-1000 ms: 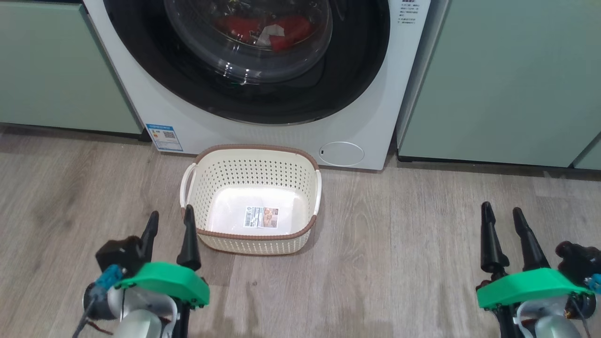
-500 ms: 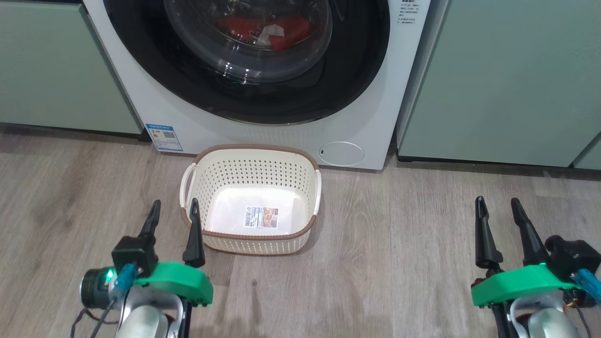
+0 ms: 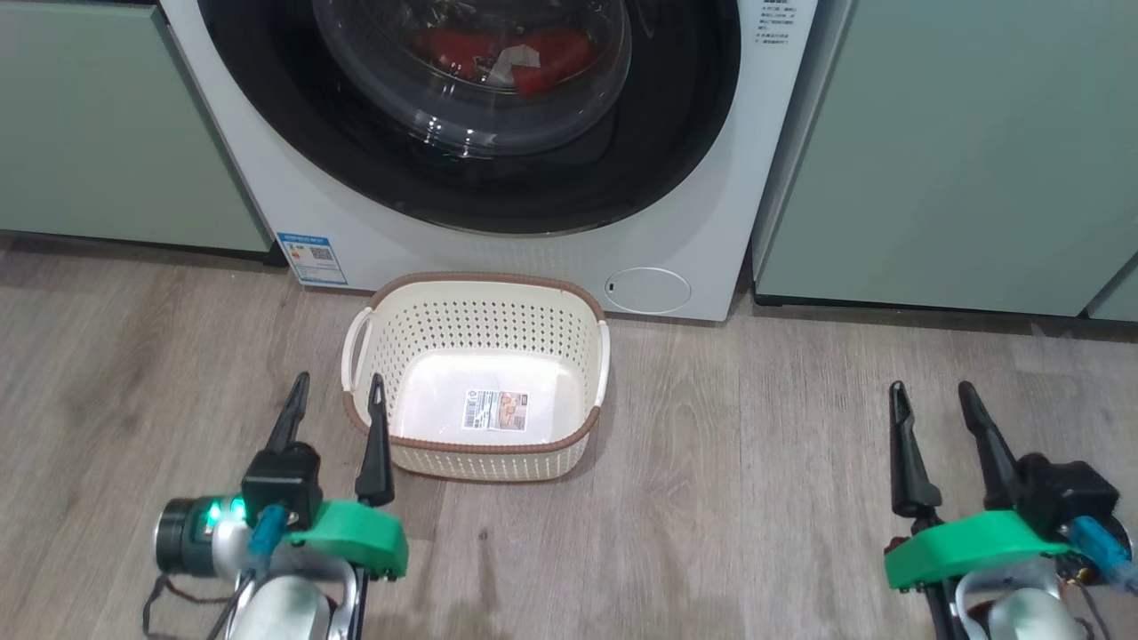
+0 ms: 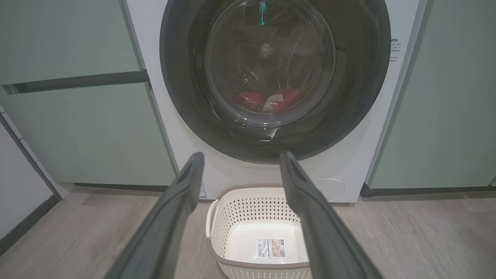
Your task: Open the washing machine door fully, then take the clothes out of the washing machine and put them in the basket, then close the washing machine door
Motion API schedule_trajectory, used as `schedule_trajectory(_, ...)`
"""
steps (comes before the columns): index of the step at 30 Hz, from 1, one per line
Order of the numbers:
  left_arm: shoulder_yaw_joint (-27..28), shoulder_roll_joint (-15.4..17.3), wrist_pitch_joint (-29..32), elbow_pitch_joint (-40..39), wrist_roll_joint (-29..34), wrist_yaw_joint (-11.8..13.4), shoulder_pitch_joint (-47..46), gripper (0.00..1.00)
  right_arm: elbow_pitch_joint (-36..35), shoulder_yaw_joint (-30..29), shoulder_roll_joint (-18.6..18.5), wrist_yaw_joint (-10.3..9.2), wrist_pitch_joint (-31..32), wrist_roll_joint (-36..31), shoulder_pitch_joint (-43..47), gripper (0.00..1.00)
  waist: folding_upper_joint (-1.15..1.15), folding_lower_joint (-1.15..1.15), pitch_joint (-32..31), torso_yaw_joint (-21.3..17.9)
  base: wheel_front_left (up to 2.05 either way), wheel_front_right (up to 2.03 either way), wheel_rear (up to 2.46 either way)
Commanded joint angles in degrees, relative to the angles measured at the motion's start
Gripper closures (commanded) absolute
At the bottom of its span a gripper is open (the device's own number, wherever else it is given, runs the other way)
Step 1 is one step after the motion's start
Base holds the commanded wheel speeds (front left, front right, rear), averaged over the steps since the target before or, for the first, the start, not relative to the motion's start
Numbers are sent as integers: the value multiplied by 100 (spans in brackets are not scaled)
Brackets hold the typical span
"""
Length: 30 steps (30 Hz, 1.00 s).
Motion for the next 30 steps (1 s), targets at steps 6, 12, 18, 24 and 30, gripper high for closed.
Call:
schedule_trajectory(6,322,-50,-155,-70,410,-98,-400,0,-147,234,-92,-4,-179,-306,-289,0,0,0,2,1,0,0,0)
schedule_trajectory(12,422,-110,-155,-22,449,-212,-401,0,-158,197,-92,-4,-179,-193,-286,0,0,0,6,-6,0,0,0)
schedule_trajectory(18,484,-167,-155,19,430,-360,-392,0,-163,183,-92,-4,-179,71,-290,0,0,0,2,2,0,0,0)
schedule_trajectory(24,524,-217,-155,68,432,-460,-400,0,-60,106,-92,-4,-179,830,-368,100,0,0,37,39,0,0,0)
schedule_trajectory(30,520,-248,-155,65,438,-519,-412,0,237,7,-92,-4,-179,1840,-649,100,0,0,131,100,0,0,0)
